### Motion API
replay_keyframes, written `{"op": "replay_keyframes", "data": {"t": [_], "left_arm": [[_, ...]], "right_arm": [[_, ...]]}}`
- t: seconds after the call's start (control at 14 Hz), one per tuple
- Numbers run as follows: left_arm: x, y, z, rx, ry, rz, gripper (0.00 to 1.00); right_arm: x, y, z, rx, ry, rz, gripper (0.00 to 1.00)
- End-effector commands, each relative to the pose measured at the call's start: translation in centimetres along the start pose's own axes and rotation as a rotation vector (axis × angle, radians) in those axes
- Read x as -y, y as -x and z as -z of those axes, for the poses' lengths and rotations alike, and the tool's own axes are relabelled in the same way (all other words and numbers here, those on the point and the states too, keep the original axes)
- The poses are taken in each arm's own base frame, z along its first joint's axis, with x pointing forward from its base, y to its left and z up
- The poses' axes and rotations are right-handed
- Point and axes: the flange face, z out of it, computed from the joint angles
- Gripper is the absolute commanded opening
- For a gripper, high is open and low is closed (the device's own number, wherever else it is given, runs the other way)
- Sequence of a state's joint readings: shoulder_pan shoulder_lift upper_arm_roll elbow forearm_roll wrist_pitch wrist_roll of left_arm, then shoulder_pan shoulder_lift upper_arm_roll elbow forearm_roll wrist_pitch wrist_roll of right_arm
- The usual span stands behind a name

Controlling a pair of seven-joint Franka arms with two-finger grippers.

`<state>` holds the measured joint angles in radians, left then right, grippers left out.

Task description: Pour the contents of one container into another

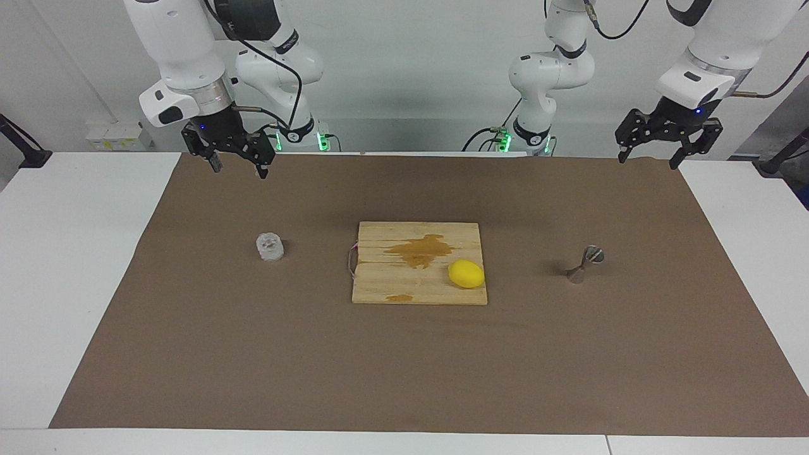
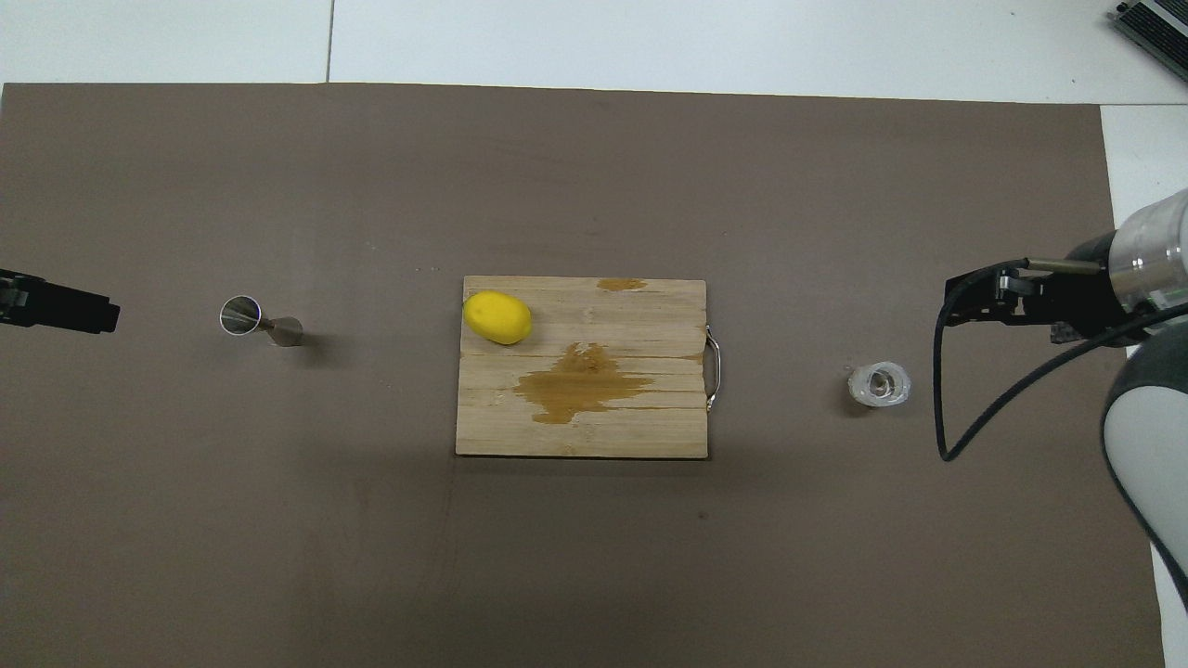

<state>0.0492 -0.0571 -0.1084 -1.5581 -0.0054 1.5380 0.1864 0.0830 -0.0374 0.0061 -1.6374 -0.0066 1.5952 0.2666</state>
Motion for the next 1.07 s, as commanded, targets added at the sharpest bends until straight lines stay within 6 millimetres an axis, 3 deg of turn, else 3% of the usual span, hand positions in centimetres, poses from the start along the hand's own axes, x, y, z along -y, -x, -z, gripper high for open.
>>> {"op": "replay_keyframes", "data": {"t": [0.0, 0.57, 1.0], "left_arm": [[0.1, 0.2, 0.4, 0.0, 0.009, 0.01, 1.0], [0.0, 0.1, 0.3, 0.0, 0.019, 0.002, 1.0], [-0.2, -0.1, -1.0, 0.035, 0.028, 0.054, 1.0]], "right_arm": [[-0.4, -0.1, 0.1, 0.014, -0.017, 0.013, 1.0], [-0.4, -0.1, 0.1, 0.014, -0.017, 0.011, 1.0], [-0.4, -0.1, 0.1, 0.014, -0.017, 0.013, 1.0]]}}
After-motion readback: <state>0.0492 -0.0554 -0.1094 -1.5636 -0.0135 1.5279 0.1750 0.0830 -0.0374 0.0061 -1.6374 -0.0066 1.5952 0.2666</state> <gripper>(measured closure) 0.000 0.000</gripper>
